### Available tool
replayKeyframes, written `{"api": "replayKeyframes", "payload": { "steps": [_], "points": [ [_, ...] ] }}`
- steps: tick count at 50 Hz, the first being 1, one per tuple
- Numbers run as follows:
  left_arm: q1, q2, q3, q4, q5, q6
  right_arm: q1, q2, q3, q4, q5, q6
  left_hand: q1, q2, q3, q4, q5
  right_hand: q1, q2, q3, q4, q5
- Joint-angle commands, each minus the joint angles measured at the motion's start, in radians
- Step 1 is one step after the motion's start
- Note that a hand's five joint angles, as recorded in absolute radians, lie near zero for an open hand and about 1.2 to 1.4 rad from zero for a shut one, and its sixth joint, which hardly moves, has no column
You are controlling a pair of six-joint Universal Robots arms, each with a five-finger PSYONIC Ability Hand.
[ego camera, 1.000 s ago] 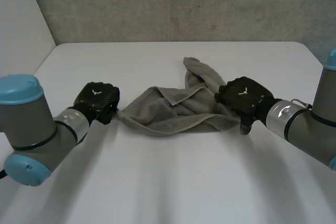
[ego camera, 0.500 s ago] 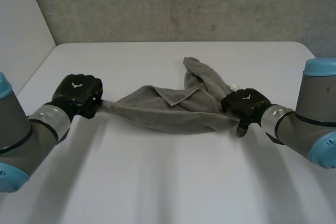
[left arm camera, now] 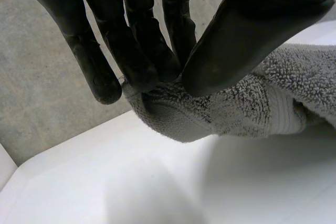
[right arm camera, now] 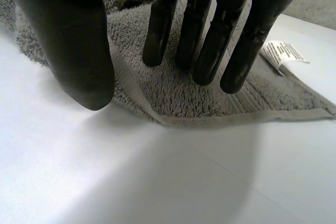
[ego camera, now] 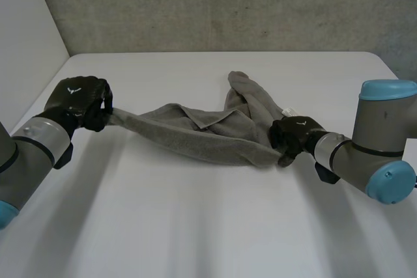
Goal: Fold the towel.
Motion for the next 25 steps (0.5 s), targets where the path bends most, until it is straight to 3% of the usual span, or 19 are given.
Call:
{"api": "replayKeyframes", "payload": {
  "steps": [1, 3, 5, 7, 14, 19, 25],
  "points": [
    [0.005, 0.005, 0.009, -0.007, 0.001, -0.03, 0.011, 0.012, -0.002, -0.01, 0.018, 0.011, 0.112, 0.046, 0.056, 0.033, 0.082, 0.009, 0.01, 0.003, 0.006, 0.007],
    [0.013, 0.01, 0.009, -0.01, 0.001, -0.03, 0.012, 0.012, -0.002, -0.012, 0.017, 0.014, 0.112, 0.046, 0.056, 0.033, 0.082, 0.076, 0.077, 0.071, 0.074, 0.075],
    [0.025, 0.018, 0.013, -0.016, 0.001, -0.034, 0.011, 0.006, -0.014, -0.012, 0.017, 0.031, 0.112, 0.046, 0.056, 0.033, 0.082, 0.5, 0.501, 0.494, 0.497, 0.498],
    [0.029, 0.021, 0.019, -0.021, 0.001, -0.035, 0.009, 0.0, -0.024, -0.01, 0.015, 0.048, 0.112, 0.046, 0.056, 0.033, 0.082, 0.629, 0.63, 0.623, 0.626, 0.627],
    [0.031, 0.058, 0.114, -0.085, 0.001, -0.092, -0.008, -0.124, -0.096, -0.001, -0.002, 0.129, 0.112, 0.046, 0.056, 0.033, 0.082, 0.63, 0.631, 0.625, 0.627, 0.629],
    [0.031, 0.125, 0.301, -0.182, 0.002, -0.19, -0.035, -0.368, -0.212, 0.023, -0.042, 0.175, 0.112, 0.046, 0.056, 0.033, 0.082, 0.63, 0.631, 0.625, 0.627, 0.629],
    [0.031, 0.163, 0.452, -0.245, 0.002, -0.242, -0.04, -0.485, -0.356, 0.112, -0.082, 0.191, 0.112, 0.046, 0.056, 0.033, 0.082, 0.63, 0.631, 0.625, 0.627, 0.629]
  ]
}}
